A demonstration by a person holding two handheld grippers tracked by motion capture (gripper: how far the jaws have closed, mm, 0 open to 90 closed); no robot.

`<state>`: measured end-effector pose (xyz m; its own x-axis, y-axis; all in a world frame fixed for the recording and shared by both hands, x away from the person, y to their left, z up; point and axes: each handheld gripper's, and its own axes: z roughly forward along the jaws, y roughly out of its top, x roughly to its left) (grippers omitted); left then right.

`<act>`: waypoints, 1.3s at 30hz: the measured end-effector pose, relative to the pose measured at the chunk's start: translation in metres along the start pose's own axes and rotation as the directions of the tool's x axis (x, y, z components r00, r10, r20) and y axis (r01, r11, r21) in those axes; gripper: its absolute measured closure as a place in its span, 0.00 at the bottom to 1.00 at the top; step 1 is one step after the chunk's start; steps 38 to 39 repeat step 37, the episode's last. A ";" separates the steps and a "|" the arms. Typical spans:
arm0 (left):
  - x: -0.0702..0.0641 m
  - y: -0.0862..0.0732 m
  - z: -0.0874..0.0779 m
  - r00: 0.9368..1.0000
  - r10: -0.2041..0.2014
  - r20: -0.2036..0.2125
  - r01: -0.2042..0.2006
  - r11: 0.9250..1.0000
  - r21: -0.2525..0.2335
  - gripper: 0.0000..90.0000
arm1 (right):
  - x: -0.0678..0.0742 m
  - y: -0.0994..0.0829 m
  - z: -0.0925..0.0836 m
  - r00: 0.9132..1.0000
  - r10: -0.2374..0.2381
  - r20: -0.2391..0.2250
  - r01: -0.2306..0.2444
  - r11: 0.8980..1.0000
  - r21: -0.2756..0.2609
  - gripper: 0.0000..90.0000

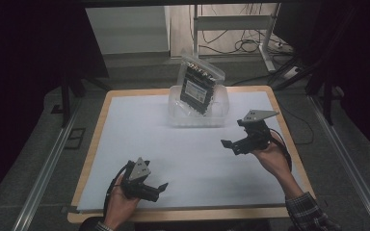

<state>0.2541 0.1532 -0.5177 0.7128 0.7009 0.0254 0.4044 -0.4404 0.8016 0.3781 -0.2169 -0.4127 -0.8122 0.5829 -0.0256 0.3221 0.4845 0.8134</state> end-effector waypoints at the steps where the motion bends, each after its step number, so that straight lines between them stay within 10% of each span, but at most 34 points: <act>1: 0.000 0.000 0.000 1.000 0.004 -0.001 -0.004 1.000 0.003 0.00 | 0.002 -0.004 -0.002 1.000 0.002 0.002 -0.002 1.000 -0.001 0.00; 29: -0.001 -0.001 0.003 0.999 0.029 -0.018 -0.029 0.999 0.025 0.00 | 0.025 -0.110 -0.021 0.999 0.024 0.038 -0.027 0.998 0.059 0.00; 39: 0.002 -0.003 0.002 0.999 0.019 -0.027 -0.019 0.999 0.026 0.00 | 0.023 -0.117 -0.015 0.999 0.033 0.017 -0.034 0.995 0.091 0.00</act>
